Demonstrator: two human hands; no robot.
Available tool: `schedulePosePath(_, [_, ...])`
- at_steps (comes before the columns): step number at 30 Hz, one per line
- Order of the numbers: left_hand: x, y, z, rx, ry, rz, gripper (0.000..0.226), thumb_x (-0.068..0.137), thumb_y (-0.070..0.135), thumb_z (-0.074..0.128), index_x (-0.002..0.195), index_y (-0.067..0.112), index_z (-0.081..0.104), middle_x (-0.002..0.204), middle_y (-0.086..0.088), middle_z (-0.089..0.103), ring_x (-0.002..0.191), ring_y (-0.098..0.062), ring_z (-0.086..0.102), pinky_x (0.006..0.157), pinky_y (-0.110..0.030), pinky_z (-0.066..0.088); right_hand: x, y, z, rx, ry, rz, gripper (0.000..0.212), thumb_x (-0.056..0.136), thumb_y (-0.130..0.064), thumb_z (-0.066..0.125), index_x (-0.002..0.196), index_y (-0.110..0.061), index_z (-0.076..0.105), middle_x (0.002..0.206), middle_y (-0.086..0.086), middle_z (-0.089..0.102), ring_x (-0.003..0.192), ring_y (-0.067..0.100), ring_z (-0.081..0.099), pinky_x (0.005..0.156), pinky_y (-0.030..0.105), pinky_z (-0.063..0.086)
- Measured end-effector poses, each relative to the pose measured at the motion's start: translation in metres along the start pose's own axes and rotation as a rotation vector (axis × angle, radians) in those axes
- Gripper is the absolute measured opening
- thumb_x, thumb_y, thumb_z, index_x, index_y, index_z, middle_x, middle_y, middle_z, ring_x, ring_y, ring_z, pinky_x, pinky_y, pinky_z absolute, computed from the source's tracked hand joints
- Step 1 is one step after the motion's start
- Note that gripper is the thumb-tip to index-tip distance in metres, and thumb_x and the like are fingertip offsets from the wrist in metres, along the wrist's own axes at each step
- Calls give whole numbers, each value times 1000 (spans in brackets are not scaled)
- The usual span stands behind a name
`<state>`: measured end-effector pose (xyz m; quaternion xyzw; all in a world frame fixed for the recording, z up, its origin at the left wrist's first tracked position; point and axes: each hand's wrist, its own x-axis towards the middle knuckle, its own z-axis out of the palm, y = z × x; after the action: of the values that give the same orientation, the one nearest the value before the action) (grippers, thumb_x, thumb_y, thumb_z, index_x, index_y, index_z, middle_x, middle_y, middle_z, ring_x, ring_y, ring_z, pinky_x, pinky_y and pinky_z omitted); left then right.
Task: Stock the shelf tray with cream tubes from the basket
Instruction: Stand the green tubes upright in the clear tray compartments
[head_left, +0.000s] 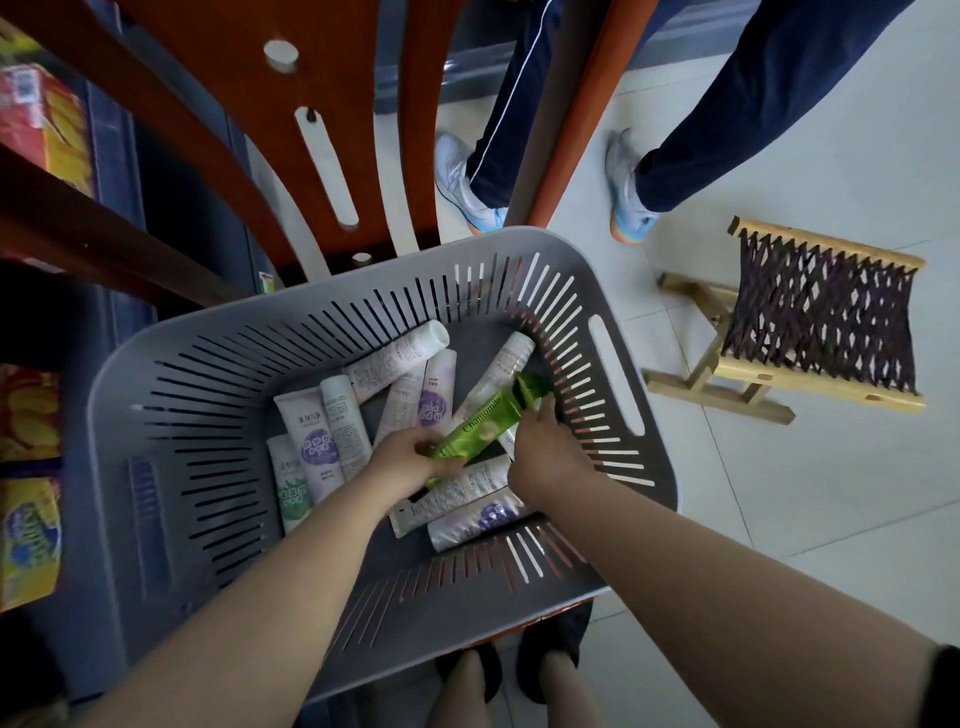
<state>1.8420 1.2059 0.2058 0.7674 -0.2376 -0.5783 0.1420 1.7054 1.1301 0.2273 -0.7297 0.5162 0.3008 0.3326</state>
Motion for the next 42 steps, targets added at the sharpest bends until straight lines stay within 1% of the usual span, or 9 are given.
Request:
schedulePosePath(4, [0,-4,-3,-165,70,13,33,84,26,68,115,17,59,112,-3,60,97,-17,55,71,-24,40,5,-3,-1,41,19,-24,57,85,-3,52,136,0,28,149,23,23,132,37,32,105,37,33])
schedulePosePath(7, [2,-10,-5,-240,117,-33,31,85,28,66,112,15,59,109,-7,63,96,-22,59,77,-28,44,10,-2,-1,37,40,35,51,87,-6,52,133,3,32,138,21,40,128,35,36,101,36,36])
schedulePosePath(10, [5,-13,-3,-239,102,-62,31,87,26,64,112,10,56,99,-6,64,90,-22,62,81,-31,45,12,1,4,38,52,43,58,87,-8,54,138,-1,26,145,15,30,131,35,35,105,38,34])
schedulePosePath(14, [6,-14,4,-329,34,-64,27,87,14,65,110,7,53,90,-2,63,71,-9,60,69,-22,45,20,1,14,56,57,60,67,89,-6,54,144,0,16,149,15,18,134,35,32,109,37,31])
schedulePosePath(19, [11,-18,9,-447,20,-67,32,85,6,65,114,5,52,89,-4,64,74,-17,63,88,-37,48,30,-2,17,-18,81,134,82,89,-8,56,147,1,-1,152,19,13,138,35,23,111,38,26])
schedulePosePath(27, [10,-23,11,-511,51,-50,29,86,5,64,112,7,51,86,-2,64,74,-17,62,81,-34,49,29,-11,10,-69,114,144,46,93,-8,48,135,-2,28,136,18,44,126,32,43,94,38,43])
schedulePosePath(33, [-33,-9,-13,-392,78,-36,30,86,14,65,113,15,51,95,4,61,87,-11,58,75,-26,43,-7,-18,-16,84,88,79,42,88,-3,52,126,-8,36,120,15,56,111,33,55,85,38,45])
schedulePosePath(37, [-90,12,-36,-599,116,1,46,85,5,64,126,20,49,112,-5,63,106,-26,60,100,-47,43,-57,-32,-50,219,104,-89,32,90,-12,50,121,-7,43,115,17,60,106,34,57,81,35,45])
schedulePosePath(42, [-174,49,-54,-816,274,94,32,89,-5,54,110,20,50,88,-5,62,73,-21,59,71,-34,48,-134,-49,-106,419,109,-330,27,87,-14,56,113,-11,53,96,10,63,85,25,57,70,31,45])
